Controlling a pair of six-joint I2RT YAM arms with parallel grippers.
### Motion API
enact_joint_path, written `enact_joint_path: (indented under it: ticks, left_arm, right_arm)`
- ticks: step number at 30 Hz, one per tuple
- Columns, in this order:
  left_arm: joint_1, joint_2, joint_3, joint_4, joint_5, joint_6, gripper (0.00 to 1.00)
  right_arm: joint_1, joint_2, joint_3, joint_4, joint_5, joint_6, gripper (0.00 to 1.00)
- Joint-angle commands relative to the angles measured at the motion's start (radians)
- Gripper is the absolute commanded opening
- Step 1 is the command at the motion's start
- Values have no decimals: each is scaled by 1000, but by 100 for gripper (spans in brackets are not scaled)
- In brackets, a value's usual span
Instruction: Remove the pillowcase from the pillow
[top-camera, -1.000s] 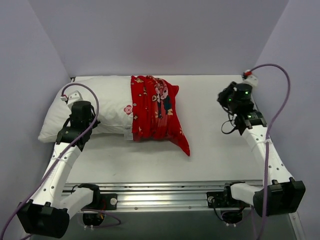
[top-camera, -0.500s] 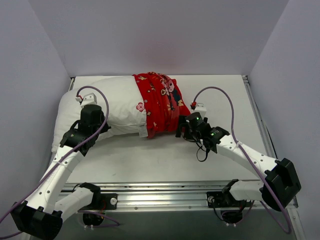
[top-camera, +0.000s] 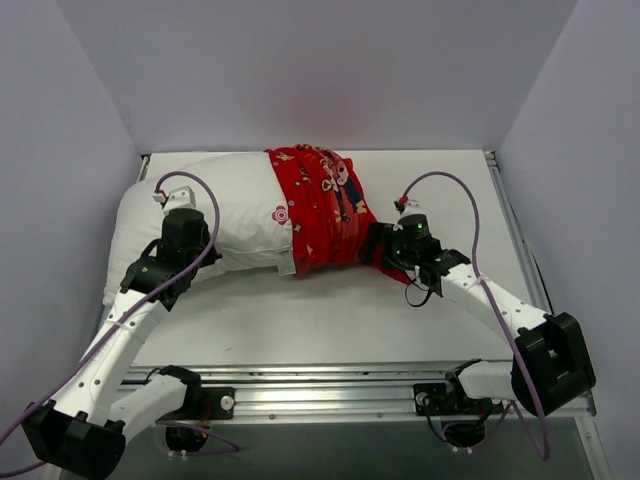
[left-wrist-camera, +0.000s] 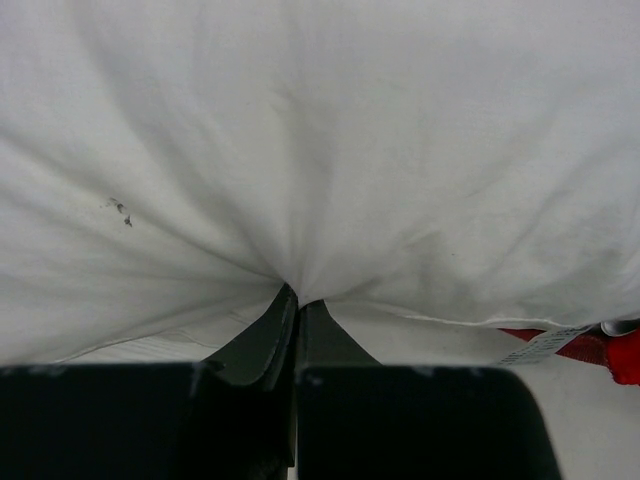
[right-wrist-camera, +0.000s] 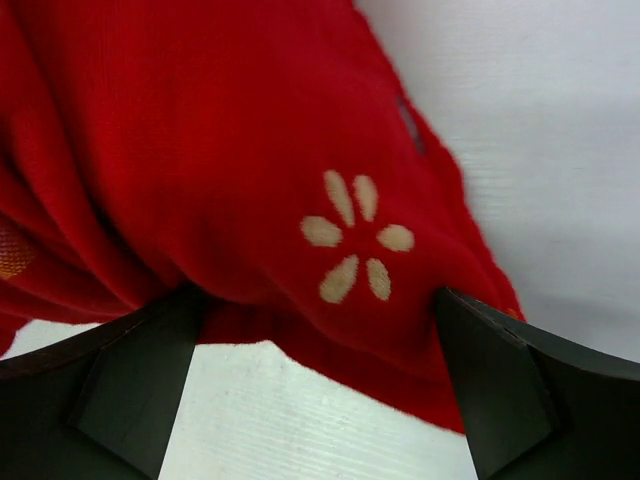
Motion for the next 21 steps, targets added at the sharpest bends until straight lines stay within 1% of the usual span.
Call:
enact_joint_path:
  ticks: [1,3,4,5,6,7,9,10,12,13,14,16,17,19,21]
  left_arm:
    - [0,-7,78,56,-16,15,2]
    - [0,-4,80,56,-19,17,2]
    - [0,-4,80,54,-22,19,2]
    - [0,-4,81,54,-26,19,2]
    - [0,-4,80,54,-41,19,2]
    - [1,-4,83,54,-51,17,2]
    - [6,-6,89,57,-78,17,2]
    - [9,-4,94,57,-89,19,2]
    - [30,2,106,45,-109,19,2]
    - [40,4,114,44,-127,19,2]
    - [52,5,124,37,-138,20,2]
    - [102,13,140,31,-150,16,2]
    - [122,14,153,30,-149,14,2]
    - [174,23,166,30,-146,12,2]
    - [202,30,187,30,-150,11,2]
  right_arm:
    - [14,63,25,79,-186,-87,96]
    - [16,90,22,84,-172,-97,93]
    - [11,96,21,87,-157,-97,84]
    - [8,102,19,83,-138,-97,77]
    - [4,102,21,79,-87,-97,69]
    - [-9,103,21,73,-56,-97,46]
    - [-36,111,40,43,27,-92,19]
    - [-92,116,51,26,41,-78,0]
    - [-180,117,100,-19,34,-58,0]
    - [-237,111,122,-35,28,-19,0]
    - [-356,87,149,-84,28,3,0]
    - [-474,48,236,-120,58,50,0]
    - [-578,3,266,-144,87,96,0]
    - [-666,-44,347,-173,144,138,0]
    - [-749,-87,396,-207,193,190,0]
